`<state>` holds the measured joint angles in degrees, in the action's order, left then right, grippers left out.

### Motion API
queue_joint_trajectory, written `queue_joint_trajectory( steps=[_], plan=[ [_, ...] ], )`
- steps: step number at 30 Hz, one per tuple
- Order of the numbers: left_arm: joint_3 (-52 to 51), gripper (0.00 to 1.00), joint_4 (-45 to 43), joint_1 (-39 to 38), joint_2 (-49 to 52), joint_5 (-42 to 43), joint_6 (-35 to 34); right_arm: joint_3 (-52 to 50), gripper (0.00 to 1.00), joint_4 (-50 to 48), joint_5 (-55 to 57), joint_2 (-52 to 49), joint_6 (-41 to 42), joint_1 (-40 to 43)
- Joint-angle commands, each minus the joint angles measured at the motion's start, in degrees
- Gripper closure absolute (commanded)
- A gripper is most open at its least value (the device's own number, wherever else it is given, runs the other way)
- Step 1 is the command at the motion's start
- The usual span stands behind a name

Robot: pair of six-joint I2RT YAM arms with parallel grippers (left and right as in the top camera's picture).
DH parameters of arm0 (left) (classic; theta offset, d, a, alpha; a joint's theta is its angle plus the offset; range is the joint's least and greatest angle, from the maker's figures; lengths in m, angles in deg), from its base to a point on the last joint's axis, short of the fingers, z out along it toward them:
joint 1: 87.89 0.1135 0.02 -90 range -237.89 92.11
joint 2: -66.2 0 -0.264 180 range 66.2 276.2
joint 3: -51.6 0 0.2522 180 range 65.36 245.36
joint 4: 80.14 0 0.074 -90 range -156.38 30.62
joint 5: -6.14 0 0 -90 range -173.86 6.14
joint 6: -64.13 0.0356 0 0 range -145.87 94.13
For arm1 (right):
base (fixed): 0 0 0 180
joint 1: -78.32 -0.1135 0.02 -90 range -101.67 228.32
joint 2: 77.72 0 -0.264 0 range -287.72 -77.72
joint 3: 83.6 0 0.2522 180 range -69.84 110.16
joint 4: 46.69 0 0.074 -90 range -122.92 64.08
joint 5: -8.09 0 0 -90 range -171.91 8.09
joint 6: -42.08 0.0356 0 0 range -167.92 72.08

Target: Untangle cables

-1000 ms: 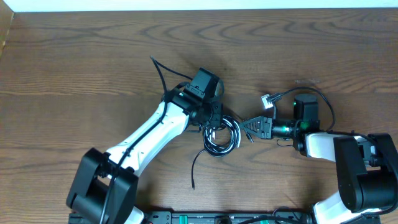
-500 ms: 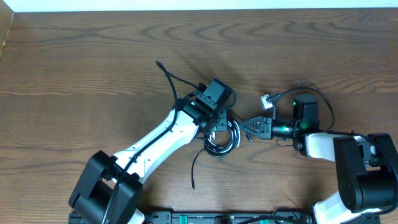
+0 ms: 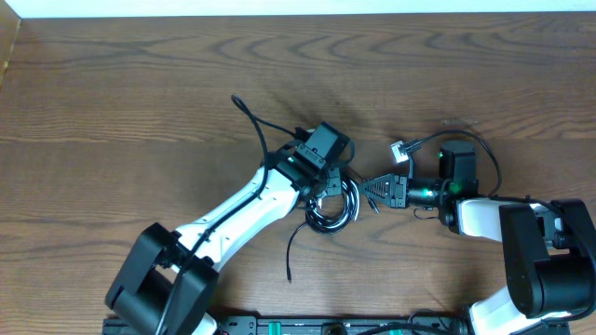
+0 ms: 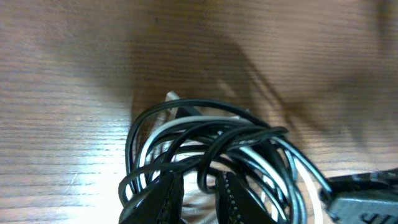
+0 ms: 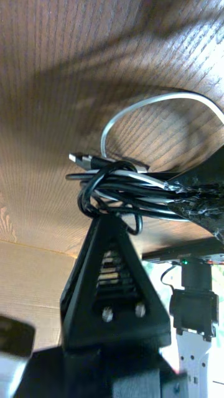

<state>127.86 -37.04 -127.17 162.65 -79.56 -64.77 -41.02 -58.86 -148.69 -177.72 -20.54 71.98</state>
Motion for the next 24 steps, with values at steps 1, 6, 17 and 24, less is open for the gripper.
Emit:
queue_joint_trajectory(
  steps=[1,6,17,24],
  plan=[
    [-0.9,0.78,-0.7,-0.2,2.4,-0.4,-0.9,0.2,0.99,0.0,-0.8,0.3,-1.3,-0.5],
    [-0.9,0.78,-1.7,-0.2,2.5,1.2,-0.9,0.2,0.99,0.0,-0.8,0.3,-1.3,-0.5],
    [-2.4,0.78,-3.1,-0.3,2.6,3.5,-2.2,0.2,0.99,0.0,-0.9,0.3,-1.3,-0.5],
    [-2.4,0.78,-3.8,-0.3,2.6,3.7,-2.2,0.2,0.99,0.0,-0.9,0.3,-1.3,-0.5]
  ],
)
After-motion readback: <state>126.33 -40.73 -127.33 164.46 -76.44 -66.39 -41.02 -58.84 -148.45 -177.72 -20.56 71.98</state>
